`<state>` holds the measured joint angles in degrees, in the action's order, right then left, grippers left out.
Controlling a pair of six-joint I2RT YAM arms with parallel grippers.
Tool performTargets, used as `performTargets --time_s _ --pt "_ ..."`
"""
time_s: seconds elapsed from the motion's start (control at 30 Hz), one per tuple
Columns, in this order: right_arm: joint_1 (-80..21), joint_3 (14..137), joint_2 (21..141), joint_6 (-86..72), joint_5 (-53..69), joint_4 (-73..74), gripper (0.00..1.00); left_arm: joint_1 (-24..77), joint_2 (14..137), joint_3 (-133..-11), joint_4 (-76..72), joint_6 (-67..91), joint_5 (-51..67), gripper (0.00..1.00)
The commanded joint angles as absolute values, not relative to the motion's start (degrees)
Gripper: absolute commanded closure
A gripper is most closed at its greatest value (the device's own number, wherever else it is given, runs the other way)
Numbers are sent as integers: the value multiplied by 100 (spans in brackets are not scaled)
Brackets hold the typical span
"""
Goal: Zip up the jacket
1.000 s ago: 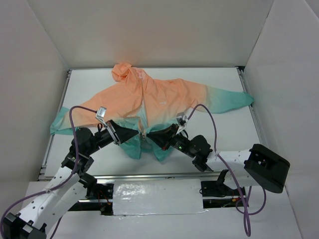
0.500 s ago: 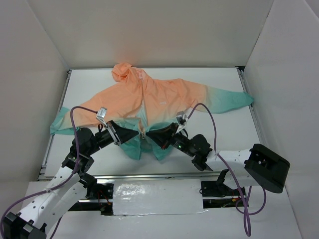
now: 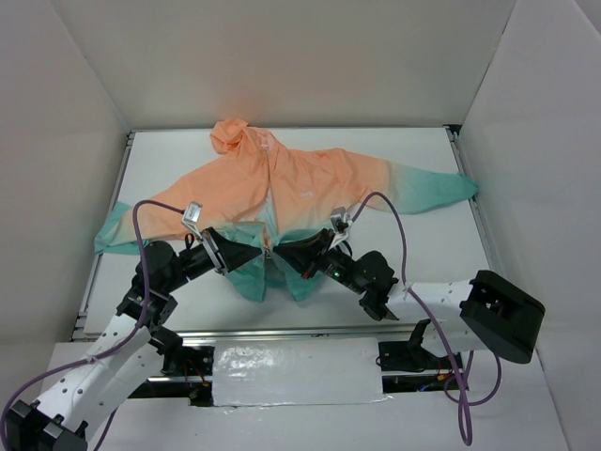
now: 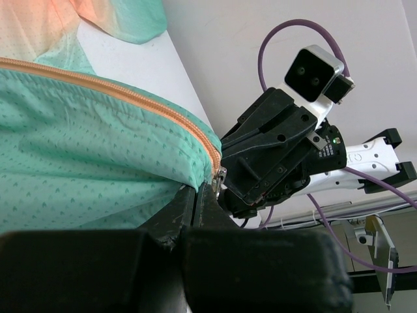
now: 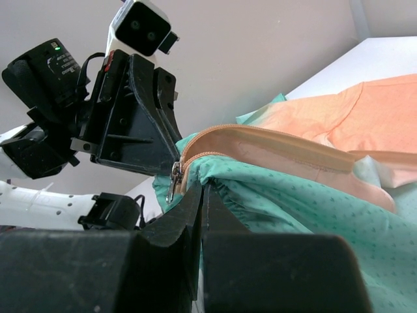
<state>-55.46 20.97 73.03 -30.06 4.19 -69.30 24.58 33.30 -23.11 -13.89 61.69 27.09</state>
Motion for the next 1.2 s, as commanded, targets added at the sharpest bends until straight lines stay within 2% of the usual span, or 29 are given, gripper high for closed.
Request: performTargets --time_s 0.0,0.5,1.03,1.17 --pt "-5528 2390 7365 -2839 351 -7066 100 2470 3366 -2364 -1749 6161 2900 100" --pt "-5511 2654 7321 -2847 106 -6751 100 2478 3296 -2215 -1644 6047 2935 100" --pt "-5572 2523 6883 -3340 -131 -5214 100 2487 3542 -1812 -510 4817 3200 100" --pt "-5616 2347 6706 -3489 -316 -4773 100 2540 3717 -1328 -913 5044 3252 100"
